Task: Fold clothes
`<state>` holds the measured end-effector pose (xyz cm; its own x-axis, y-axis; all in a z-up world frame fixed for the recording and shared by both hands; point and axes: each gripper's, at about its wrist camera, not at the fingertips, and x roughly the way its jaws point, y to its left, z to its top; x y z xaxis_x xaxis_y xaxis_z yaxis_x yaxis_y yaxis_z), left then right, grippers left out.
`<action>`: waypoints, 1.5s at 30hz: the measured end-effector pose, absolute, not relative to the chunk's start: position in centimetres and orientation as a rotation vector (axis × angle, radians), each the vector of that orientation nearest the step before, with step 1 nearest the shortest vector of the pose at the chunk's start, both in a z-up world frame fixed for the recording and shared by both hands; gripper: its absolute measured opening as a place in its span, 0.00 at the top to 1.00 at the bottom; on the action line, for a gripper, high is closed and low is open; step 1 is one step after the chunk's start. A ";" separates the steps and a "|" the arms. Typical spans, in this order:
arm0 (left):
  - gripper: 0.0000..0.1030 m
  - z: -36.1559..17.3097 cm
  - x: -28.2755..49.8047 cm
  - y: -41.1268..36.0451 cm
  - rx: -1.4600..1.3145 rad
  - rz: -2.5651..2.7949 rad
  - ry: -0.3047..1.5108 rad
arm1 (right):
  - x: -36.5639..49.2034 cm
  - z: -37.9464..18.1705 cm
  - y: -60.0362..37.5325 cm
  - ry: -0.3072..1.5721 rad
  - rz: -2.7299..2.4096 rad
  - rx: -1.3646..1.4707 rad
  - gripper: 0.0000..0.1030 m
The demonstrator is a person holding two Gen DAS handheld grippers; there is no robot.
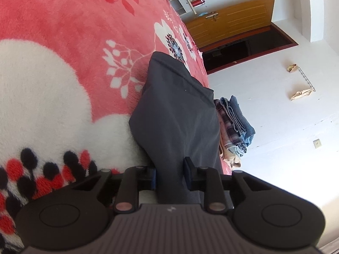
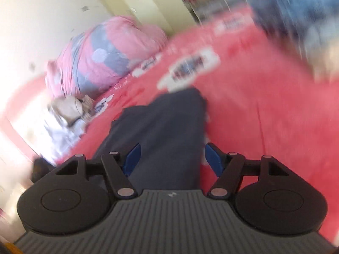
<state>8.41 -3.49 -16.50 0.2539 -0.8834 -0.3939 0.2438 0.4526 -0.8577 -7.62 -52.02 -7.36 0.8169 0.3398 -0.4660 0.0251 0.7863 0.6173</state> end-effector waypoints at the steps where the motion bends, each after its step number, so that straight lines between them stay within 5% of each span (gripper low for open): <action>1: 0.75 -16.6 8.4 -3.5 -0.761 -0.880 1.030 | -6.6 -8.6 -52.4 0.638 0.204 0.704 0.35; 11: 0.77 -17.1 8.3 -3.1 -0.760 -0.931 1.006 | 3.1 -13.2 -53.7 0.767 0.518 0.962 0.34; 24: 0.81 -17.5 8.6 -3.2 -0.751 -0.976 0.992 | 13.9 -11.7 -50.1 0.916 0.907 0.818 0.35; 26: 0.83 -17.5 8.5 -3.3 -0.751 -0.973 0.984 | 14.2 -11.5 -49.1 0.909 0.906 0.798 0.41; 29: 0.88 -17.5 8.3 -3.3 -0.760 -0.980 0.960 | 14.1 -11.3 -48.0 0.890 0.873 0.792 0.74; 30: 0.89 -17.5 8.3 -3.4 -0.775 -0.987 0.958 | 13.8 -11.0 -47.6 0.878 0.854 0.762 0.77; 45: 0.92 -13.0 8.1 -7.4 -0.848 -1.147 0.863 | 6.2 -1.6 -48.8 0.594 0.689 0.621 0.82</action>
